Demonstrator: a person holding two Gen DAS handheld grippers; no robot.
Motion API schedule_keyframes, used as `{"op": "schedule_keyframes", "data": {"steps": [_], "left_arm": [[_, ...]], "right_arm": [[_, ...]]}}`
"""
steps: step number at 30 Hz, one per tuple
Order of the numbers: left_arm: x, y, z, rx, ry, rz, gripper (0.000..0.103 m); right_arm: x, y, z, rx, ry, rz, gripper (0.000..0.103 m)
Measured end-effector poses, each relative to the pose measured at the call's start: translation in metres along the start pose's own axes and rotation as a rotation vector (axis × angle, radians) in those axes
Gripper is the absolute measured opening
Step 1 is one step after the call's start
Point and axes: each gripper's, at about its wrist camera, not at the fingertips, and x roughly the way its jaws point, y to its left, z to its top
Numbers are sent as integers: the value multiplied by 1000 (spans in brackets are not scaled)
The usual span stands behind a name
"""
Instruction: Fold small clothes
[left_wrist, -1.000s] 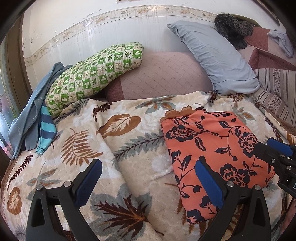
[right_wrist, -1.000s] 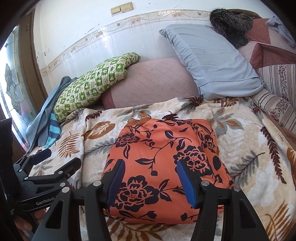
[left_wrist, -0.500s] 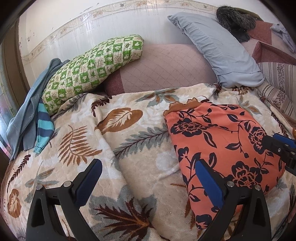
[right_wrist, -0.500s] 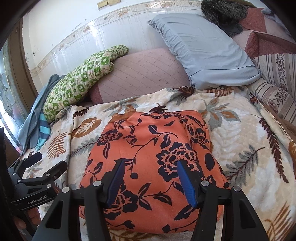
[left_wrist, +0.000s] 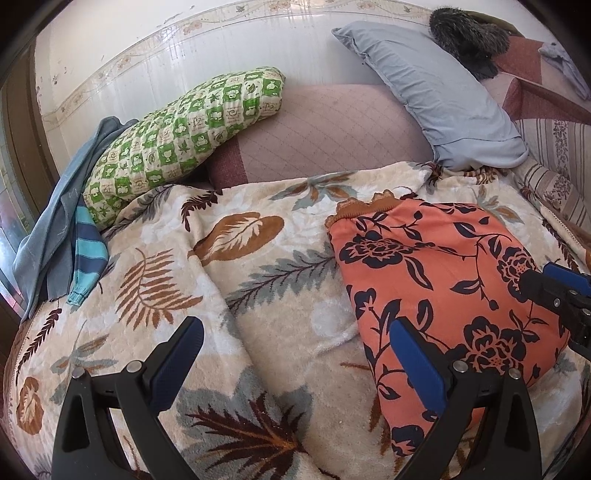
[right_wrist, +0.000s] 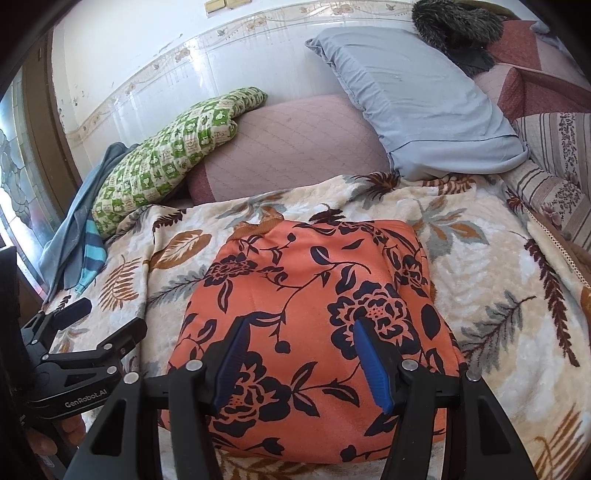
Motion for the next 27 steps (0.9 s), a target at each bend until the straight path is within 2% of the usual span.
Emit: {"op": "schedule_keyframes", "data": {"steps": [4, 8, 10, 11, 14, 17, 20, 24, 27], "left_arm": [[7, -4, -2, 19, 24, -37, 101], [16, 3, -1, -52, 47, -196, 101], [23, 1, -2, -63, 61, -263, 101], [27, 0, -3, -64, 64, -284, 101], [42, -6, -4, -69, 76, -347, 101], [51, -10, -3, -126, 124, -465, 101], [56, -21, -4, -138, 190, -566, 101], [64, -32, -10, -122, 230, -583, 101], [73, -31, -11, -163, 275, -608, 101]], "right_arm": [[-2, -6, 3, -20, -16, -41, 62], [-6, -39, 11, 14, -35, -90, 62], [-5, -63, 14, 50, -33, -119, 66], [-4, -76, 15, 79, -25, -116, 73], [9, -108, 14, 197, 35, -35, 76], [31, -127, 7, 322, 140, 88, 77], [50, -131, 1, 360, 204, 119, 77], [71, -141, -4, 426, 260, 196, 83], [79, -147, -6, 483, 273, 257, 86]]}}
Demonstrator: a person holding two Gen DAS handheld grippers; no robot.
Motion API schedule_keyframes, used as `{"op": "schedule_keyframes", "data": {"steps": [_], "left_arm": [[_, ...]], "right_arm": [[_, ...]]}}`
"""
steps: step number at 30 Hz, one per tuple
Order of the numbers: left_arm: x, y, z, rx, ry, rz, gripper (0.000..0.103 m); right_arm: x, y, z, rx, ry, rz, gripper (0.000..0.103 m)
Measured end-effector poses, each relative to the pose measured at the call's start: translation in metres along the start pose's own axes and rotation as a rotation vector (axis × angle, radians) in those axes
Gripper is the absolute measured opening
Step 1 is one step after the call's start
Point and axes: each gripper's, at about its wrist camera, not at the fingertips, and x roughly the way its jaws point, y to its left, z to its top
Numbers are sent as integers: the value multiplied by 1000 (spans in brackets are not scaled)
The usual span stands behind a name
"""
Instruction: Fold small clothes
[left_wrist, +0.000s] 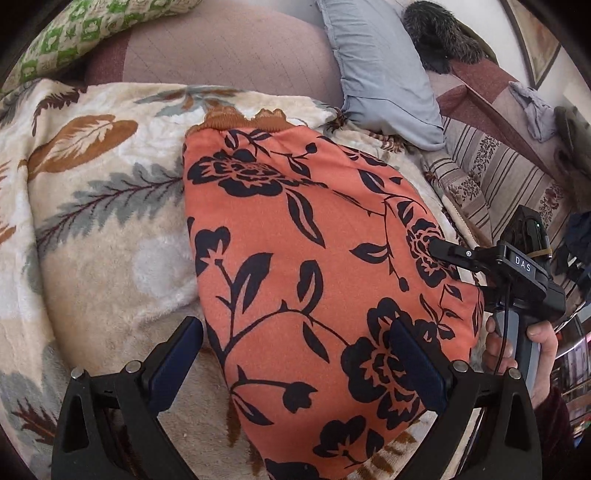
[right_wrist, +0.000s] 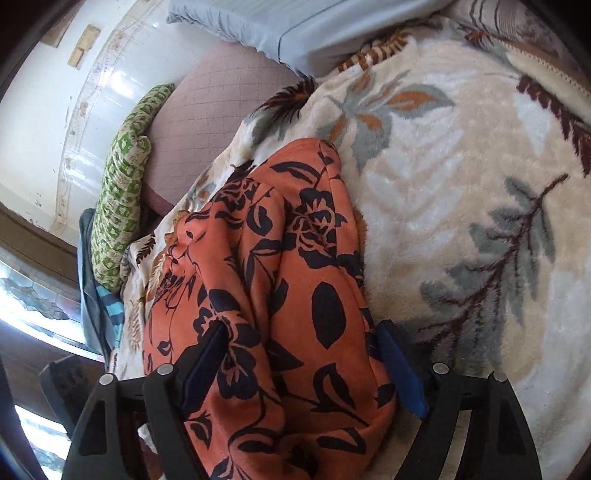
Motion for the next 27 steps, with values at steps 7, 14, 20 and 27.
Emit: {"op": "schedule_keyframes", "data": {"steps": [7, 14, 20, 27], "left_arm": [[-2, 0, 6, -31, -24, 73, 101], [7, -1, 8, -52, 28, 47, 101], [14, -5, 10, -61, 46, 20, 101], [8, 4, 11, -126, 22, 20, 82]], "right_arm": [[6, 12, -2, 9, 21, 84, 86], [20, 28, -6, -40, 50, 57, 86], [28, 46, -11, -118, 57, 6, 68], [24, 67, -18, -217, 8, -65, 55]]}}
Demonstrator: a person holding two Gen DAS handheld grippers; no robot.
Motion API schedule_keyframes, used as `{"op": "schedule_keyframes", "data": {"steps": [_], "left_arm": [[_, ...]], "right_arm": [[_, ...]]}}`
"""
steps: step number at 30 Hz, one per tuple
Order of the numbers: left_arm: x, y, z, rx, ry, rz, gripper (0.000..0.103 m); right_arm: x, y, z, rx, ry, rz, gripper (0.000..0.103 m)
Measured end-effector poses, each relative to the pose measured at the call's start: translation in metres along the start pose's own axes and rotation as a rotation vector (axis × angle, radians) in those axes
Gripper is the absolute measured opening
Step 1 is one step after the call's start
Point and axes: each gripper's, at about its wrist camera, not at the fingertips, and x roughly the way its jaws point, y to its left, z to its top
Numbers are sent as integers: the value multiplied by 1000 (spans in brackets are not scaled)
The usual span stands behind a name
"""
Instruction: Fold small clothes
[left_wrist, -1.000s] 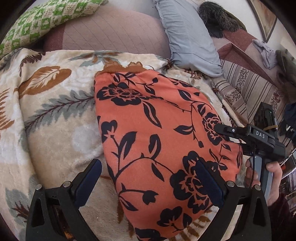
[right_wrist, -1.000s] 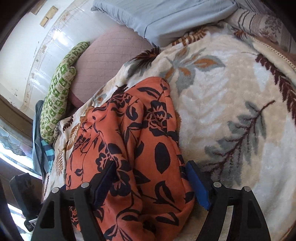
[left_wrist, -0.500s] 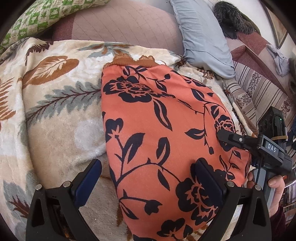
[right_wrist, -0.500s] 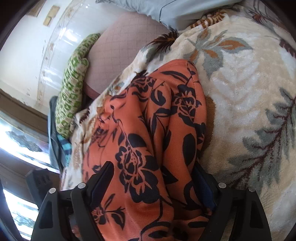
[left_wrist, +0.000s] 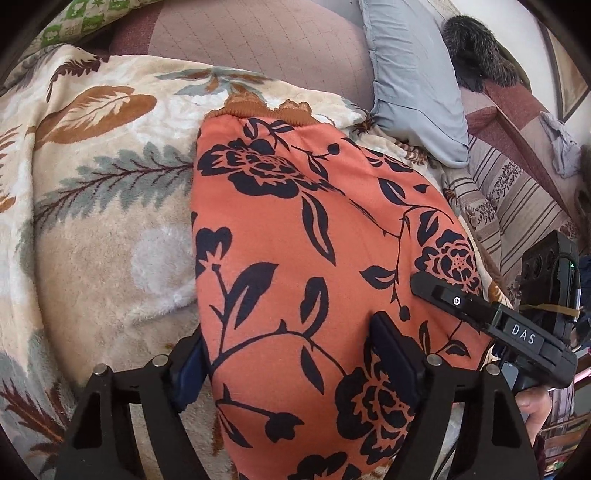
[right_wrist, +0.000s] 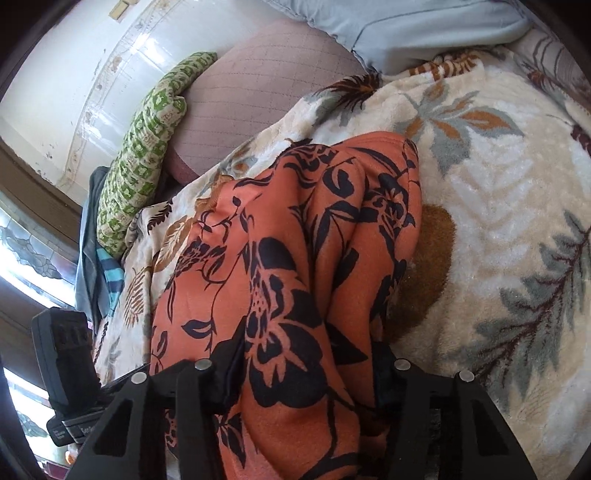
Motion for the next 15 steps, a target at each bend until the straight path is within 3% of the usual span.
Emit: {"op": "schedule_keyframes", "data": {"steps": [9, 11, 15], "left_arm": [[5, -8, -4, 49, -15, 19, 91], [3, -5, -4, 33, -25, 18, 85], [-3, -3, -2, 30, -48, 13, 73]], "right_arm": [[11, -15, -3, 67, 23, 31, 68], [10, -12, -3, 59, 13, 24, 69], [1, -3, -3, 16, -21, 12, 56]]}}
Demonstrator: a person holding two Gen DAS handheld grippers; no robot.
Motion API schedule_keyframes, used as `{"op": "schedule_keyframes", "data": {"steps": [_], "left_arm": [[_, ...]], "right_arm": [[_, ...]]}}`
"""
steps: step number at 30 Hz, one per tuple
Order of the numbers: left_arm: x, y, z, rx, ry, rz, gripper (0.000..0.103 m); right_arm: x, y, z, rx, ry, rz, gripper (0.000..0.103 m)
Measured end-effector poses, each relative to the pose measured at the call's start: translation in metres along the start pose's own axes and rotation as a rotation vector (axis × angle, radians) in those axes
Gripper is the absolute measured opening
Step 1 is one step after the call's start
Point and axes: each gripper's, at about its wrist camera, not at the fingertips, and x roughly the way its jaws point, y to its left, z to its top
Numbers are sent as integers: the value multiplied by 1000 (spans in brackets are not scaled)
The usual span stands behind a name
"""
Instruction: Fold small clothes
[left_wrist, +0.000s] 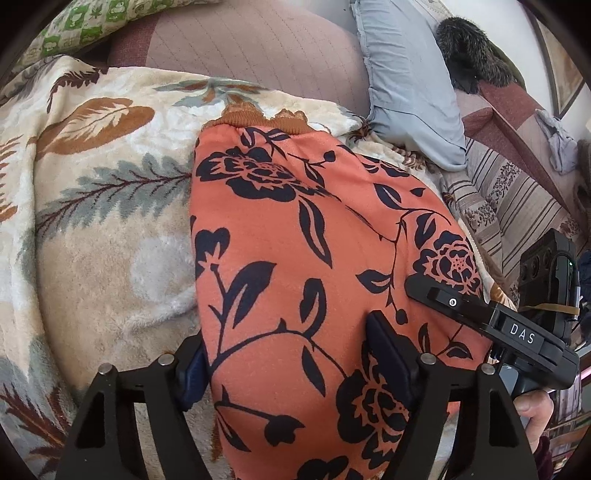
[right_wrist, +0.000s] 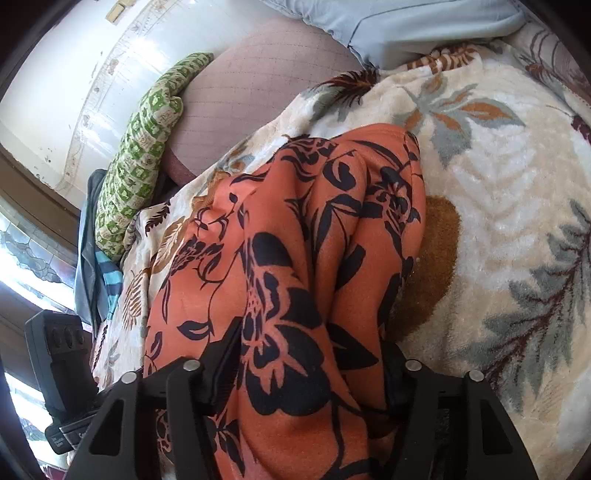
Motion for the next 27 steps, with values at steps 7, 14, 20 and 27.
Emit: {"op": "schedule_keyframes", "data": {"steps": [7, 14, 20, 27], "left_arm": [[-23, -7, 7, 59, -72, 40, 49], [-61, 8, 15, 16, -134, 59, 47], [-93, 21, 1, 38, -179, 148, 48], [-114, 53, -22, 8, -169, 205, 48]], "right_arm": [[-17, 31, 0, -84, -83, -1, 51], [-22, 64, -7, -125, -109, 36, 49], [-14, 96, -20, -157, -98, 89, 49], [4, 127, -47, -178, -33, 123, 49]]}}
